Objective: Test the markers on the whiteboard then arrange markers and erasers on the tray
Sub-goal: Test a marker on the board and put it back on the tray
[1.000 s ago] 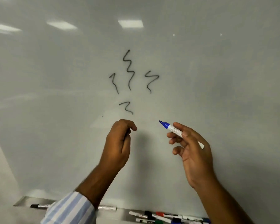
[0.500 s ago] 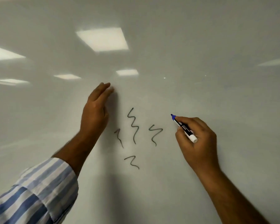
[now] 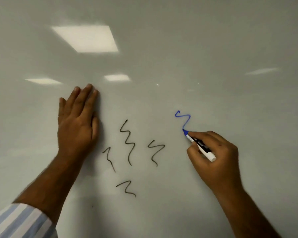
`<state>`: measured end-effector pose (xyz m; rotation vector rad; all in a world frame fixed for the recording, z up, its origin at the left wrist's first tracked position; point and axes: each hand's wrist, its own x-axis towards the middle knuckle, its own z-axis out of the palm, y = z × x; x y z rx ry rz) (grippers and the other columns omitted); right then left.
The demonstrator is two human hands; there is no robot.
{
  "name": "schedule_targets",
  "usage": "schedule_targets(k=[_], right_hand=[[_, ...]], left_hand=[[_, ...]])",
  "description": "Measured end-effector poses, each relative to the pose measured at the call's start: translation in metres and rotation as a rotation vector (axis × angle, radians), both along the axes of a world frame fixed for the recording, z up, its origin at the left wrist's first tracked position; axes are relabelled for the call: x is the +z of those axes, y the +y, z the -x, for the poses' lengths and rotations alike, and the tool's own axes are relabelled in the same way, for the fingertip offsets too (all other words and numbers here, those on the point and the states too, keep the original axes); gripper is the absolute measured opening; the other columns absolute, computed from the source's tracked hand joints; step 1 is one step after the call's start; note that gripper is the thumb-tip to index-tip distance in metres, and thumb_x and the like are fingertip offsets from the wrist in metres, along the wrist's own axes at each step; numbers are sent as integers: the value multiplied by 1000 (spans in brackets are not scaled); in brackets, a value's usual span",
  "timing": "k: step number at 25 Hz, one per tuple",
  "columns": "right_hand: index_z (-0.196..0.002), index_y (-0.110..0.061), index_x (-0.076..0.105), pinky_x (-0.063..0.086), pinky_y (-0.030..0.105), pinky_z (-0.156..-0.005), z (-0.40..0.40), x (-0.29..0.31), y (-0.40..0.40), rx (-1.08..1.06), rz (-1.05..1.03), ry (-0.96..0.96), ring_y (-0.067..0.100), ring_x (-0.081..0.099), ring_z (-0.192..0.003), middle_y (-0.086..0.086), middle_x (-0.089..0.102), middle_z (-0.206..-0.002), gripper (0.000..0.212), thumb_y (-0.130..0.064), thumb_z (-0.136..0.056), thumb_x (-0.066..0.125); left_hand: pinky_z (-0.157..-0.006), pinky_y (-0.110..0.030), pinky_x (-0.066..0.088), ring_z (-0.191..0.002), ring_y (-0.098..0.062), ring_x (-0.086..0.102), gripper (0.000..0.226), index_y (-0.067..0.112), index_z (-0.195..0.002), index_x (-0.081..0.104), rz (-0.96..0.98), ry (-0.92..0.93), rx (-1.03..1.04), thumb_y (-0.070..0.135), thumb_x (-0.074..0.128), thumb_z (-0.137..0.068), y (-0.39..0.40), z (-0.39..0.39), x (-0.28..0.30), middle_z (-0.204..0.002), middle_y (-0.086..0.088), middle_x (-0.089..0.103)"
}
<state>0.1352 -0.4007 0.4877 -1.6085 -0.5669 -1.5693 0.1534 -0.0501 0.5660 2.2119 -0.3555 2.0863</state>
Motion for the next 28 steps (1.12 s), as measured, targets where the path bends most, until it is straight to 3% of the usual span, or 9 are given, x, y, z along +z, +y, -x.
schedule_targets(k=[4, 7, 12, 16, 24, 28], right_hand=[[-97, -11, 82, 52, 34, -61, 7, -37, -6, -14, 91, 57, 16, 65, -68, -3, 70, -80, 23, -14, -84, 63], [-104, -9, 81, 54, 32, -63, 15, -48, 4, 38, 190, 24, 15, 66, -71, -2, 72, -85, 25, -16, -90, 63], [-123, -5, 76, 57, 34, -75, -6, -3, 35, 22, 286, -81, 21, 68, -82, 4, 72, -99, 27, -12, -98, 68], [-117, -9, 79, 56, 30, -74, -12, 13, 32, -28, 203, -96, 19, 68, -80, 3, 74, -96, 27, -11, -92, 68], [-101, -2, 81, 54, 34, -60, -7, -59, 6, -39, 314, -73, 20, 63, -65, 4, 72, -81, 22, -9, -87, 66], [-107, -4, 81, 57, 33, -62, -6, -89, 18, 14, 450, -16, 18, 66, -70, 2, 74, -86, 25, -14, -90, 66]], left_hand=[[-132, -54, 7, -163, -27, 18, 58, 26, -164, 36, 95, -26, 40, 30, 41, -107, 0, -6, -10, -173, -1, 29], [-133, -53, 8, -163, -28, 17, 57, 26, -165, 35, 124, -30, 36, 34, 41, -109, 1, -9, -18, -174, -1, 27], [-133, -53, 9, -164, -27, 14, 61, 25, -166, 31, 149, -4, 40, 37, 42, -108, 3, -8, -31, -175, -1, 24], [-133, -52, 8, -164, -26, 12, 62, 24, -167, 29, 149, 4, 46, 38, 42, -107, 5, -8, -34, -176, -2, 22], [-133, -52, 7, -165, -26, 10, 61, 21, -168, 26, 139, 31, 73, 39, 37, -110, 11, -9, -46, -177, -2, 18], [-133, -51, 7, -164, -27, 10, 61, 19, -168, 25, 144, 33, 73, 36, 38, -111, 14, -7, -58, -176, -5, 18]])
